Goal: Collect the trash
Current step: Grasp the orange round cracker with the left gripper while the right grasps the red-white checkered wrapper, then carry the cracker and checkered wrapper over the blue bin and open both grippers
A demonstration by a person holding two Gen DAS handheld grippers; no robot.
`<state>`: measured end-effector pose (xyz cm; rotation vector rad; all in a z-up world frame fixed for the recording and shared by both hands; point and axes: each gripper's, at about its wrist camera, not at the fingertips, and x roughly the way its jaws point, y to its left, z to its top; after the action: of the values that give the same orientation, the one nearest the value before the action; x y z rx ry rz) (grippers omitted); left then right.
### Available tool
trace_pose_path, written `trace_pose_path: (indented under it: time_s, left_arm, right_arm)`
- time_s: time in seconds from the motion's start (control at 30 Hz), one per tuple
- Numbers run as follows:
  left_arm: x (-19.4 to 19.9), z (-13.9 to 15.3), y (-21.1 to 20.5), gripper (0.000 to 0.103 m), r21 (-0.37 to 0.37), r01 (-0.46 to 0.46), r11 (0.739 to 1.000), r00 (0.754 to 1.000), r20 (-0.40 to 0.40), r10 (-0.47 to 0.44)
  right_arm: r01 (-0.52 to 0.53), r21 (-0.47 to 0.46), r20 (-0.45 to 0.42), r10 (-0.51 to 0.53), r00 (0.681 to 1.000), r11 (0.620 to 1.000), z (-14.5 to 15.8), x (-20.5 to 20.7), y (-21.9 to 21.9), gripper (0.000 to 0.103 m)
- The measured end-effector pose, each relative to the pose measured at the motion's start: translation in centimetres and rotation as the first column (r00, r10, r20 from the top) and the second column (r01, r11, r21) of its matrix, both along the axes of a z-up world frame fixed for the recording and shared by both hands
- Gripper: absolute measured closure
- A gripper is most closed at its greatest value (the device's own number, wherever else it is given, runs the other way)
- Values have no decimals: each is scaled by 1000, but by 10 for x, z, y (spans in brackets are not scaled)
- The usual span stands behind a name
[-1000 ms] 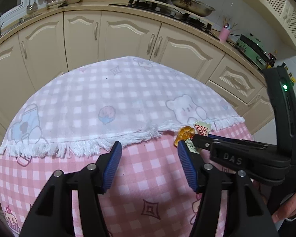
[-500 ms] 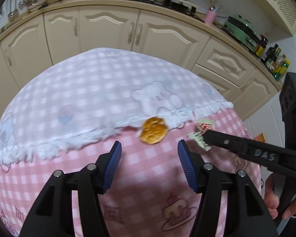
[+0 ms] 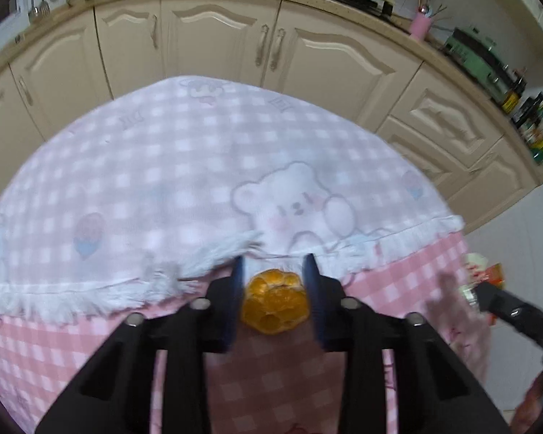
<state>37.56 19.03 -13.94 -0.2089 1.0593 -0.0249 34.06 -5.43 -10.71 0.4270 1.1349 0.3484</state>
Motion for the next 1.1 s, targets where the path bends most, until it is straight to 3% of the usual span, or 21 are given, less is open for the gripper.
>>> trace_pose_path:
  time_s: [0.23, 0.57, 0.9, 1.1]
  left_arm:
    - [-14, 4, 15, 74, -76, 4, 997, 1000, -27, -6]
    - [-43, 21, -10, 74, -85, 75, 994, 997, 7, -75]
    - [-54, 43, -116, 74, -87, 274, 958, 961, 45, -271]
    - [-60, 37, -209, 74, -55, 423, 904, 906, 31, -422]
  right_arm:
    - [18, 9, -9, -18, 1000, 1000, 2, -3, -7, 85]
    - [47, 21, 15, -48, 999, 999, 11, -24, -30, 85]
    - [162, 15, 19, -162, 987, 987, 8, -60, -103, 85]
    - [279, -5, 3, -279, 960, 960, -5, -88, -176, 85]
